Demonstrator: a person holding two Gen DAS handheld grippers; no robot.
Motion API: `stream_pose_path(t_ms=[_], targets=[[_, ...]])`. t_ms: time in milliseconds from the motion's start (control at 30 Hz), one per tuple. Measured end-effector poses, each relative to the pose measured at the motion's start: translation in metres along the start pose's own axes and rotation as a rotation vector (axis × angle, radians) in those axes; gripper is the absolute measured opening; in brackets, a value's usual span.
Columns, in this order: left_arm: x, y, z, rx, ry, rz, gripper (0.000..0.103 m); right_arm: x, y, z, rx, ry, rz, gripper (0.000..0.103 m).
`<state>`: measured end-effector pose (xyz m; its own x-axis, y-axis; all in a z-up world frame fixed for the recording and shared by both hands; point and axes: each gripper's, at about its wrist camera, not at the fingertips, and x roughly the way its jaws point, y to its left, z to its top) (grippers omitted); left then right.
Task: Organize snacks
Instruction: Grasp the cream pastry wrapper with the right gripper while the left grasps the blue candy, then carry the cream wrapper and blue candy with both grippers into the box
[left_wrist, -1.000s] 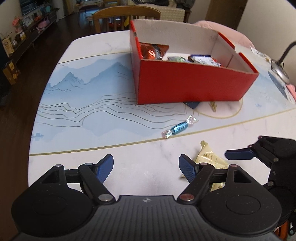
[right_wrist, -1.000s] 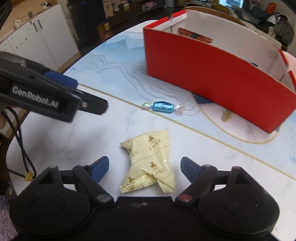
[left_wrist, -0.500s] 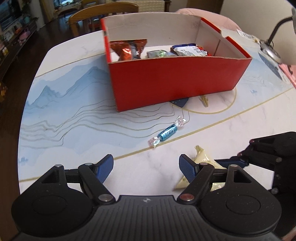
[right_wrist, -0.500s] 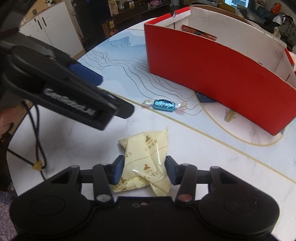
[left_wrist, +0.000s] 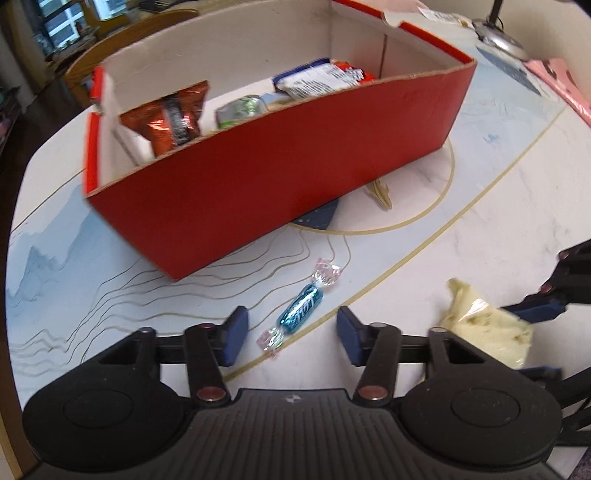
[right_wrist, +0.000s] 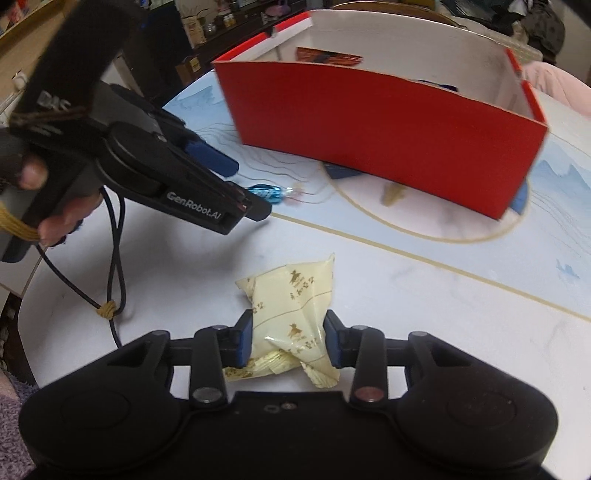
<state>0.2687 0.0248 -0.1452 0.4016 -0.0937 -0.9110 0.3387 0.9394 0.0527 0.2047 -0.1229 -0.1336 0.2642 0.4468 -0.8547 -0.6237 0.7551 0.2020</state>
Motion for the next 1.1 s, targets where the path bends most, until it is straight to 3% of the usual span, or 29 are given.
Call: stream_pose_path(t_ms=[200, 267, 333, 733, 1100], targets=[[0.006, -0.005, 0.005, -0.005, 0.007, -0.026, 0.029, -0.008, -0.015, -0.001, 0.036, -0.012, -0.002, 0.037], [0.006, -0.009, 0.006, 0.004, 0.007, -0.032, 0.017, -0.011, -0.018, 0.0, 0.047, -0.018, -0.007, 0.037], [0.006, -0.012, 0.007, -0.01, 0.013, -0.037, 0.013, -0.012, -0.021, 0.001, 0.057, -0.024, -0.011, 0.037], [-0.013, -0.008, -0.003, -0.213, -0.002, -0.038, 0.012, -0.033, -0.036, 0.004, 0.148, -0.102, -0.093, 0.036], [-0.083, 0.004, 0.004, -0.326, -0.128, -0.048, 0.012, -0.076, -0.033, 0.032, 0.173, -0.232, -0.113, 0.036]])
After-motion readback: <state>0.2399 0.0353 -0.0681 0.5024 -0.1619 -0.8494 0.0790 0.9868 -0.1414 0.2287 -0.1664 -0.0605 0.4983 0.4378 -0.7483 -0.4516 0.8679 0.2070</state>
